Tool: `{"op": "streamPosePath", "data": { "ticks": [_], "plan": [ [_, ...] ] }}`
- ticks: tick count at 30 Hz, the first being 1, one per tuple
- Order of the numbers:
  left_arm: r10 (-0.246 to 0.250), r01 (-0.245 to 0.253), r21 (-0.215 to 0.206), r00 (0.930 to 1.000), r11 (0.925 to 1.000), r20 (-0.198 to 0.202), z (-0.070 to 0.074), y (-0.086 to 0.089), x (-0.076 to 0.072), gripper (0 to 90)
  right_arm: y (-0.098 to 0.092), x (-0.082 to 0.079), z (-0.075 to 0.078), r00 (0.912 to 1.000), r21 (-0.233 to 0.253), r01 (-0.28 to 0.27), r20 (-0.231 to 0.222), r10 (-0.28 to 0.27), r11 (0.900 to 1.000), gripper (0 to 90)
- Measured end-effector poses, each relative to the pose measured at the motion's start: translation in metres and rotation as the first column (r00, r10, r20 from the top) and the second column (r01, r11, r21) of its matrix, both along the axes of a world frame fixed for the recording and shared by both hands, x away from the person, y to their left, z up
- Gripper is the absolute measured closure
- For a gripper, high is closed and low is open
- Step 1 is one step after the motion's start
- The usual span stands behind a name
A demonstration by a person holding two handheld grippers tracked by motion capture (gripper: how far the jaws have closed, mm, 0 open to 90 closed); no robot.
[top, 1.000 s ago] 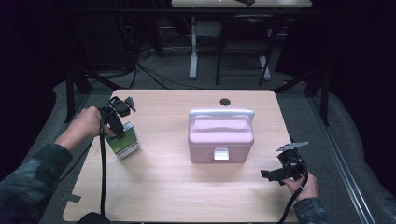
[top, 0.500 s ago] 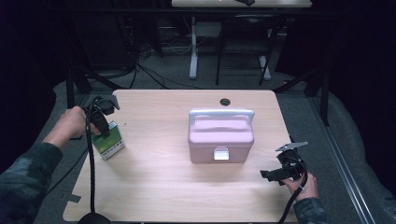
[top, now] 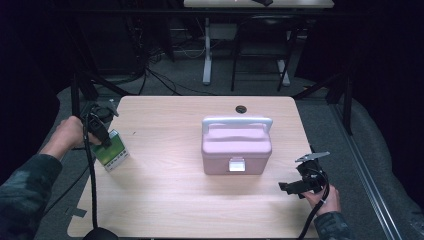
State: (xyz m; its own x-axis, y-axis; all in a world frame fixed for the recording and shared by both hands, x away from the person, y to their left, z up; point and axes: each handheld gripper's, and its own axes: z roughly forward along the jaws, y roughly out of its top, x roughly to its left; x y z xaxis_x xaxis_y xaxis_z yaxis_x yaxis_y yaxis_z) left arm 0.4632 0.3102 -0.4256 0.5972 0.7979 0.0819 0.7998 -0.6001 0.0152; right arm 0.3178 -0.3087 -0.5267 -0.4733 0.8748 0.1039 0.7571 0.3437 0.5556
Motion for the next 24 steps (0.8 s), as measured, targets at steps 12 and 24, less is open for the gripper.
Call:
{"op": "streamPosePath", "data": {
  "ticks": [12, 24],
  "plan": [
    [0.025, -0.025, -0.006, 0.9995, 0.9997, 0.022, 0.002, 0.002, 0.0, 31.5, 0.0, 0.0, 0.0, 1.0, 0.0, -0.001, 0.0, 0.001, 1.0, 0.0],
    [0.05, -0.045, -0.052, 0.9939, 0.9976, 0.098, 0.019, 0.005, -0.006, 12.6, 0.0, 0.0, 0.0, 1.0, 0.001, -0.003, -0.001, 0.003, 1.0, 0.0]
  ]
}}
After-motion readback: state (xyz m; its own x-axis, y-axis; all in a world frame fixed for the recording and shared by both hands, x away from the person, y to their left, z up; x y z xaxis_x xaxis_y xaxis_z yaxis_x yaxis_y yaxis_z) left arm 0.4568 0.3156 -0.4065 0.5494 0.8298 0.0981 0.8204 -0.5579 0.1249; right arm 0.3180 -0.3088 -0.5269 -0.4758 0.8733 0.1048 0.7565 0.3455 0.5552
